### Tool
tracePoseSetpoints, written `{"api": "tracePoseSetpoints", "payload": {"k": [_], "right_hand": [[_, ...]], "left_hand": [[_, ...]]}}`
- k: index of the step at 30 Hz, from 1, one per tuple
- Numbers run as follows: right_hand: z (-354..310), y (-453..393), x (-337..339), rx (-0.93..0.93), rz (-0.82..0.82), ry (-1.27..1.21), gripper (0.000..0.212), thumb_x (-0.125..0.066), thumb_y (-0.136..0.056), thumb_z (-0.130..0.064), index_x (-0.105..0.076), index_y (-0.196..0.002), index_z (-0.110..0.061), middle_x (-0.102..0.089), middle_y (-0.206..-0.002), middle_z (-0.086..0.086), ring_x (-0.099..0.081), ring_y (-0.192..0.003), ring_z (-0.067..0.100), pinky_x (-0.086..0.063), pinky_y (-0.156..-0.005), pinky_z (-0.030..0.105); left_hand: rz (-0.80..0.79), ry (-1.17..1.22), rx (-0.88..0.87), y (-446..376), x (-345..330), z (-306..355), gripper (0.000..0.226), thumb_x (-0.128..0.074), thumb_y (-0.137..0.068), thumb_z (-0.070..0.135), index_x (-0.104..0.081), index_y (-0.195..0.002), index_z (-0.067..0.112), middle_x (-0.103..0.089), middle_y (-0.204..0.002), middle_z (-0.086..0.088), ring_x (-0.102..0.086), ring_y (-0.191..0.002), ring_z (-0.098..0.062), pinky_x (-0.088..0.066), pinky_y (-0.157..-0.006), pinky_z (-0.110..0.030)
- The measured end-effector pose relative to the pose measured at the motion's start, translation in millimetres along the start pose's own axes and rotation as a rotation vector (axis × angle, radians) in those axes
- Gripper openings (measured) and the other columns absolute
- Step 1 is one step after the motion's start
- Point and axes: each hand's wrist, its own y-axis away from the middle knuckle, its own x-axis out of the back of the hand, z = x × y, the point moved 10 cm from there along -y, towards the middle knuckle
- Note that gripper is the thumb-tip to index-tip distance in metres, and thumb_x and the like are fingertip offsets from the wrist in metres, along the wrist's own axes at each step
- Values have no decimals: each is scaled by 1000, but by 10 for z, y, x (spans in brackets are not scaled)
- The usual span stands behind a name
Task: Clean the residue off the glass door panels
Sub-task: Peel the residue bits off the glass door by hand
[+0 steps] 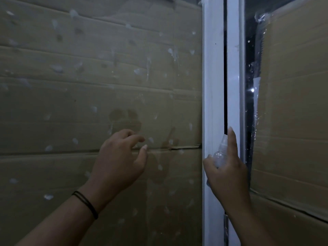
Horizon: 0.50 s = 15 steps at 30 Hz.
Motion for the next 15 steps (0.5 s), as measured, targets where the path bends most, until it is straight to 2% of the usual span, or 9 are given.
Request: {"api": "tracePoseSetpoints", "payload": {"k": [2, 5, 11, 14, 15], "right_hand": [[-5, 8, 11, 4, -20, 10, 77, -57, -87, -17, -14, -146, -41, -54, -74, 5, -49, -56, 10, -39, -49, 5], [-18, 20, 36, 2, -13, 17, 70, -59, -84, -14, -26, -143, -34, -57, -81, 7, -47, -58, 4, -36, -50, 0], [-87, 75, 63, 41, 27, 38, 69, -61, -86, -18, -25, -143, -31, -55, -89, 4, -45, -64, -2, -34, -55, -4], [-109, 87, 58, 42, 43, 70, 67, -57, -87, -16, -24, -142, -35, -55, -87, 2, -45, -64, -2, -38, -45, 7], [-109, 89, 47, 39, 38, 78, 67, -56, -87, -16, -23, -141, -37, -55, -87, 1, -46, -64, -1, -33, -40, 10]], "left_hand": [[5, -16, 0, -3, 8, 12, 28, -57, -78, 32, -73, -92, 13, -63, -87, 0, -61, -81, -21, -52, -75, -34], [14, -41, -8, 0, 16, 51, 27, -58, -78, 30, -74, -90, 12, -64, -85, -2, -62, -79, -23, -53, -73, -36], [15, -69, -23, 34, 23, 102, 28, -58, -78, 31, -74, -90, 12, -65, -87, -3, -62, -81, -24, -53, -75, -40], [27, -93, -27, 48, 45, 123, 27, -58, -78, 30, -74, -90, 11, -66, -87, -4, -63, -82, -25, -52, -75, -42], [29, -98, -29, 54, 51, 131, 27, -58, -78, 30, -74, -90, 11, -66, -87, -4, -63, -82, -25, -52, -75, -42]]}}
